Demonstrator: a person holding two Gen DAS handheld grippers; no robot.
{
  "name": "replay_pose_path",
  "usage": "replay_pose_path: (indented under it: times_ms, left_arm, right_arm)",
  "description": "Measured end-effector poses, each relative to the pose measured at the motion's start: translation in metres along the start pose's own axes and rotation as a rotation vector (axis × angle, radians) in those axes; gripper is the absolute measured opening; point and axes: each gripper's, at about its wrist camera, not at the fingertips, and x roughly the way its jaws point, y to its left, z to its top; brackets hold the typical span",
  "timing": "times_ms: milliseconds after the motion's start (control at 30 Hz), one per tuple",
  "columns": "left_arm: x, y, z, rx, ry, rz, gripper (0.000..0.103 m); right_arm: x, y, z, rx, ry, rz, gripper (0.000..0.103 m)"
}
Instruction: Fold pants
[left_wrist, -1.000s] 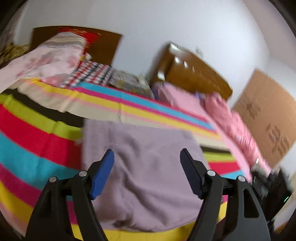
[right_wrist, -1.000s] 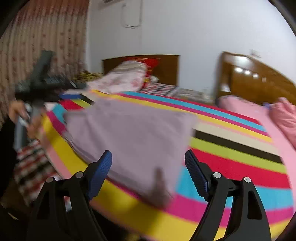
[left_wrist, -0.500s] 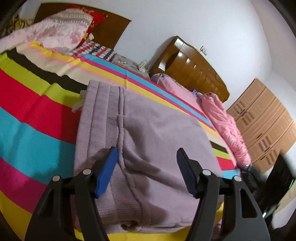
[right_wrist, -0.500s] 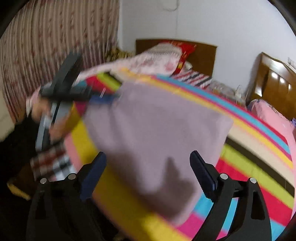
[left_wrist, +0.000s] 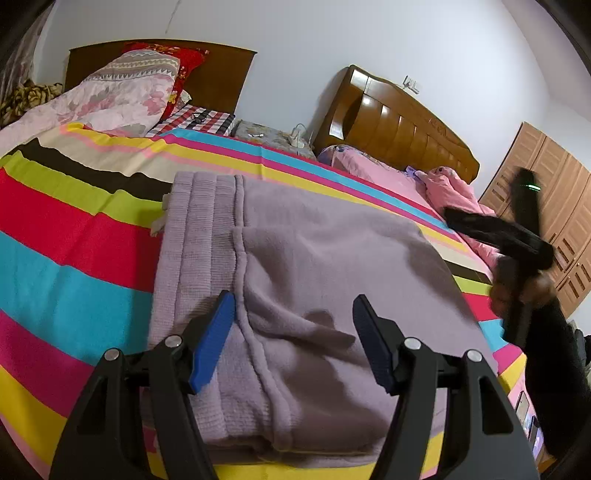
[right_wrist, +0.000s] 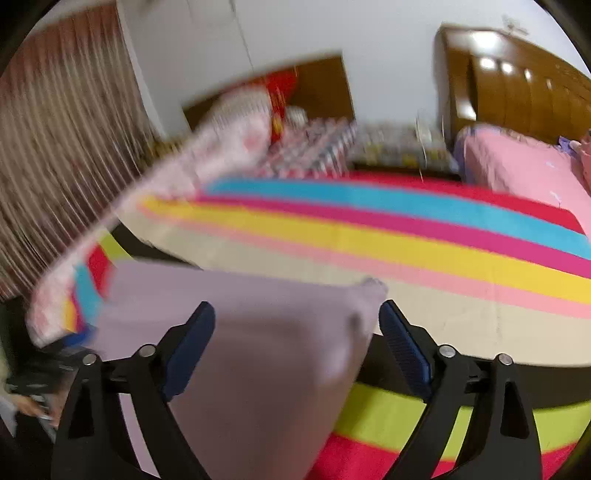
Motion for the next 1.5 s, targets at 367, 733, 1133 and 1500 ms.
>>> replay_pose_path:
  times_ms: [367, 733, 1133, 1500]
  left_arm:
    - [-0.001, -0.009, -0.006, 0.064, -0.009, 0.034, 0.066]
    - [-0.027, -0.016, -0.022, 0.132, 0.031, 0.346, 0.089]
    - [-0.028, -0.002, -0.03, -0.017, 0.086, 0.377, 0.094]
    - [-0.025, 0.006, -0.039, -0.103, 0.061, 0.378, 0.102]
  right_arm:
    - [-0.019, 0.113, -0.11, -0.239, 0.101, -0.122, 0.089]
    - [-0.029, 0.135, -0.113, -0.316, 0.068, -0.153, 0.093]
    - [0.011, 0.188, -0.086, -0.478, 0.059, -0.177, 0.095]
    - [0.035, 0.169, -0.032, -0.322, 0.14, -0.149, 0.098]
